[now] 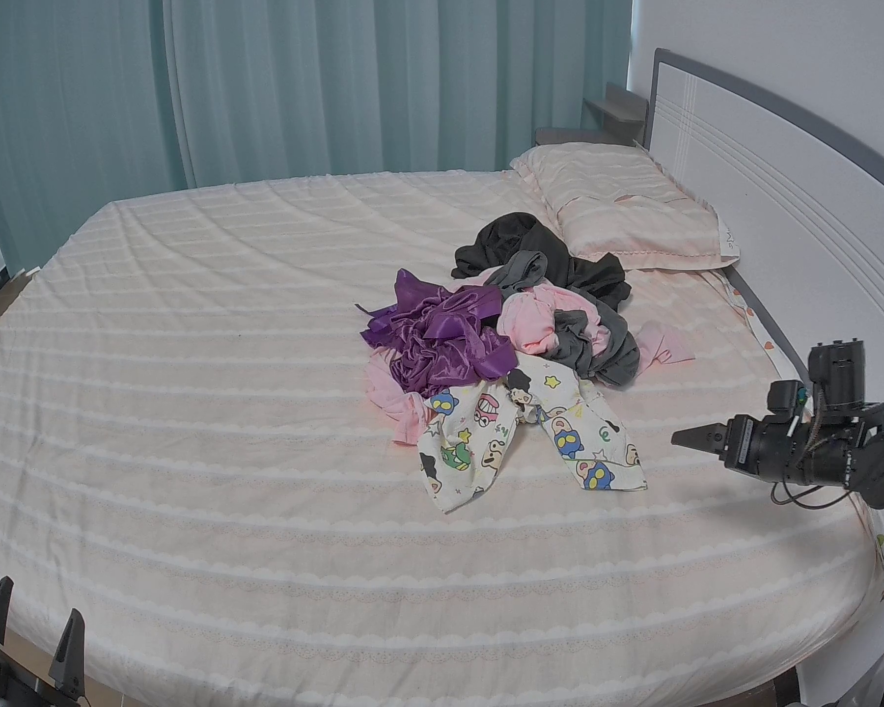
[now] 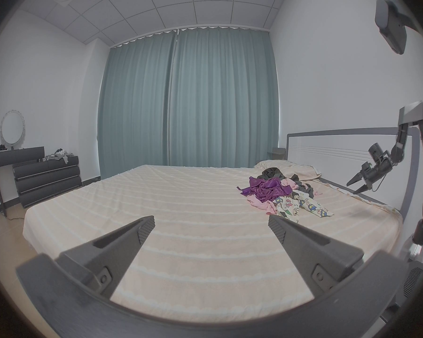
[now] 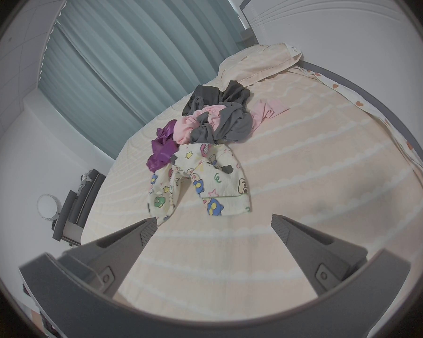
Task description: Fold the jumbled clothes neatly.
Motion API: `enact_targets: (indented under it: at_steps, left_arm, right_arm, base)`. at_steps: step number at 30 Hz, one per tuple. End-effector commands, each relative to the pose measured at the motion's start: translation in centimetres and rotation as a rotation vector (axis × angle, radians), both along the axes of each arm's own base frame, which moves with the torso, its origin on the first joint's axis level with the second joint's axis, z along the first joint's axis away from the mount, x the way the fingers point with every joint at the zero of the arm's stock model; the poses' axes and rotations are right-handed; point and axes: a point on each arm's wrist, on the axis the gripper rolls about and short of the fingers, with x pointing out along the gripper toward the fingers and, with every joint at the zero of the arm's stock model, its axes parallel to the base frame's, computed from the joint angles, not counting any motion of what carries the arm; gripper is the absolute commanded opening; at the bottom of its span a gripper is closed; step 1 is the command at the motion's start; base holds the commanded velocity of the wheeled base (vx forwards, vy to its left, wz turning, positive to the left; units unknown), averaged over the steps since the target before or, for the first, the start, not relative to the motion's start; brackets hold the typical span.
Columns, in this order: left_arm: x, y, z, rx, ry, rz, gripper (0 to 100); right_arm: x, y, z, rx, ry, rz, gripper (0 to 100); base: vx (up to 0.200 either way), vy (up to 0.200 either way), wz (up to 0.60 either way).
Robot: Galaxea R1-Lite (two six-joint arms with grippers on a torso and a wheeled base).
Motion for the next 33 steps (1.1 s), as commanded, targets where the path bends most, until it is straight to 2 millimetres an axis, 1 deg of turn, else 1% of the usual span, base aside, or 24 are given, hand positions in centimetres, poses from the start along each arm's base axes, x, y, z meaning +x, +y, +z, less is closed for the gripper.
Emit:
enact_targets:
  at_steps: [1,5,6,8,13,20,23,24,26,28,29,31,33]
  left_arm:
    - [0.0,0.0,-0.5,-0.004,0.001,0.0,100]
    - [0.0,0.0,-0.5,-0.004,0.001,0.002,100]
    - [0.0,0.0,-0.5,-0.004,0.001,0.002,100]
    - [0.0,0.0,-0.5,-0.004,-0.001,0.0,100]
    - [0.0,0.0,-0.5,-0.004,0.001,0.0,100]
    - [0.0,0.0,-0.5,-0.004,0.001,0.0,100]
    - [0.0,0.0,-0.5,-0.004,0.001,0.0,100]
    - [0.0,0.0,-0.5,-0.004,0.001,0.002,100]
    - [0.0,0.0,-0.5,-0.004,0.001,0.002,100]
    - [0.0,0.0,-0.5,-0.004,-0.001,0.002,100]
    - [0.0,0.0,-0.5,-0.004,0.001,0.002,100]
    - [0.0,0.0,-0.5,-0.004,0.001,0.002,100]
    - [0.0,0.0,-0.5,-0.004,0.001,0.002,100]
  right_arm:
    - [3.9,1.4,-4.5,-0.025,0.063,-0.022,100]
    - [5.2,2.1,-6.3,0.005,0.078,-0.045,100]
    - [5.2,2.1,-6.3,0.005,0.078,-0.045,100]
    - [6.6,2.7,-7.2,0.004,0.053,-0.078,100]
    - [8.5,3.6,-8.7,-0.005,0.05,-0.081,100]
    - [10.2,4.9,-10.8,-0.019,0.055,-0.071,100]
    - [10.6,5.4,-11.1,-0.023,0.05,-0.069,100]
    - [11.1,6.0,-11.5,-0.028,0.042,-0.062,100]
    - [11.2,6.8,-11.8,-0.032,0.041,-0.047,100]
    - [11.3,7.2,-11.9,-0.032,0.036,-0.039,100]
    - [11.5,7.9,-11.9,-0.036,0.027,-0.031,100]
    - [11.6,8.6,-11.7,-0.041,0.012,-0.023,100]
    - [11.7,9.0,-11.6,-0.044,0.004,-0.018,100]
  base:
    - [0.0,0.0,0.0]
    - [0.0,0.0,0.0]
    - [0.0,0.0,0.0]
    - [0.0,0.0,0.0]
    - [0.0,0.0,0.0]
    - [0.0,0.0,0.0]
    - [0.0,0.0,0.0]
    - [0.0,0.0,0.0]
    - [0.0,0.0,0.0]
    - [0.0,0.0,0.0]
    - [0.0,0.0,0.0]
    - [0.0,0.0,0.0]
    - [0.0,0.0,0.0]
